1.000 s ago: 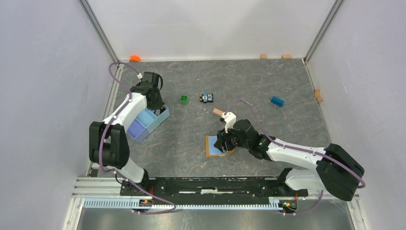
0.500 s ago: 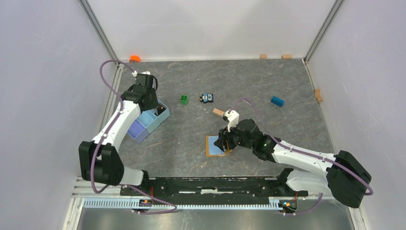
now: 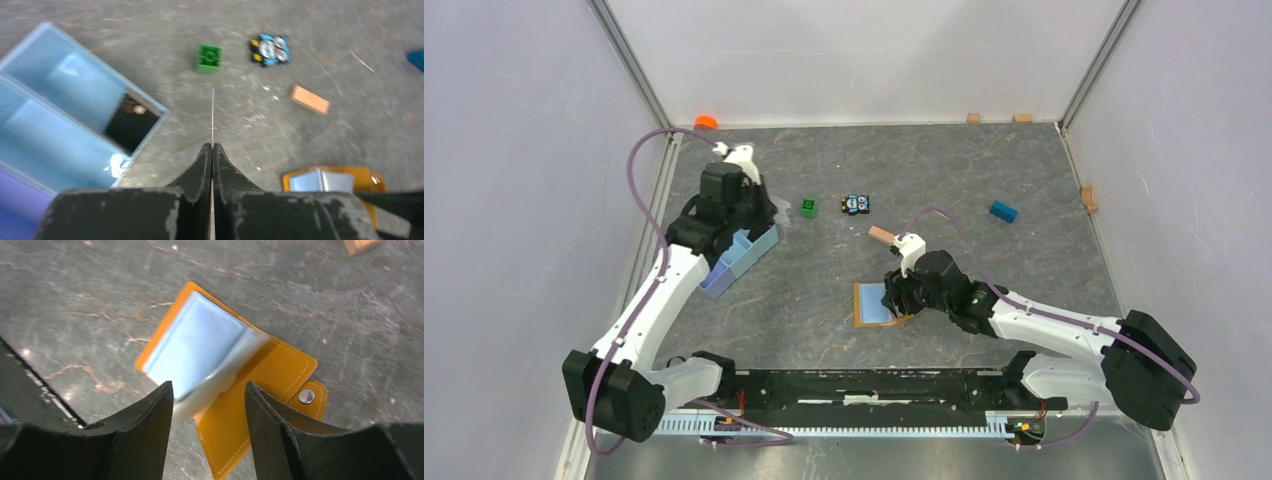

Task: Put the credit cards into the card holder
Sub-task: Pick up the credit card from the storage box, then open the card holder at the center of the board, then insert the credit card into the card holder.

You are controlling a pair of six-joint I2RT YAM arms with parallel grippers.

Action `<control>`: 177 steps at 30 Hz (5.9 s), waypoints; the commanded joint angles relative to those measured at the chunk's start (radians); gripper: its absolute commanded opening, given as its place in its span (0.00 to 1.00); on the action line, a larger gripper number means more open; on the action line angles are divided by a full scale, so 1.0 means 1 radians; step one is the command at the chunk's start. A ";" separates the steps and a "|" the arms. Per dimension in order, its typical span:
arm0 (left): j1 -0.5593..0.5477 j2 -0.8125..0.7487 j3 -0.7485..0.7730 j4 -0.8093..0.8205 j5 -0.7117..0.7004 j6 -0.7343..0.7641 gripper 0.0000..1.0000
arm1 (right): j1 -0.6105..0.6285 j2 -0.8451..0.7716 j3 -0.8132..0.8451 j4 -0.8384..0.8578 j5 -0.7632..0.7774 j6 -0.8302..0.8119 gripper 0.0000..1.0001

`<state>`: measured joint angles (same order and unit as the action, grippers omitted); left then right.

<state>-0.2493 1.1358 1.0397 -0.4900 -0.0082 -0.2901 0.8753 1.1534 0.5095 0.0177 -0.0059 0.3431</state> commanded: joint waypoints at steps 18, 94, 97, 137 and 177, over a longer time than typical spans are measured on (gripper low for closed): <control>-0.343 0.272 0.000 0.200 0.681 -0.071 0.02 | -0.067 -0.078 0.003 -0.154 0.134 -0.066 0.66; -0.398 0.074 -0.542 0.593 0.199 -0.608 0.75 | 0.260 0.378 0.484 -0.506 0.558 0.252 0.00; -0.403 0.097 -0.549 0.629 0.204 -0.622 0.73 | 0.265 0.374 0.497 -0.555 0.620 0.258 0.00; -0.585 0.659 -0.453 1.160 0.291 -0.854 0.57 | -0.097 0.193 0.160 -0.337 0.236 0.061 0.00; -0.459 0.739 -0.431 1.013 0.463 -0.599 0.02 | -0.433 0.135 -0.188 0.069 -0.265 0.202 0.00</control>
<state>-0.7322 1.8709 0.6357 0.6533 0.4744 -0.9924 0.4374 1.2488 0.3943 0.1276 -0.2405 0.5098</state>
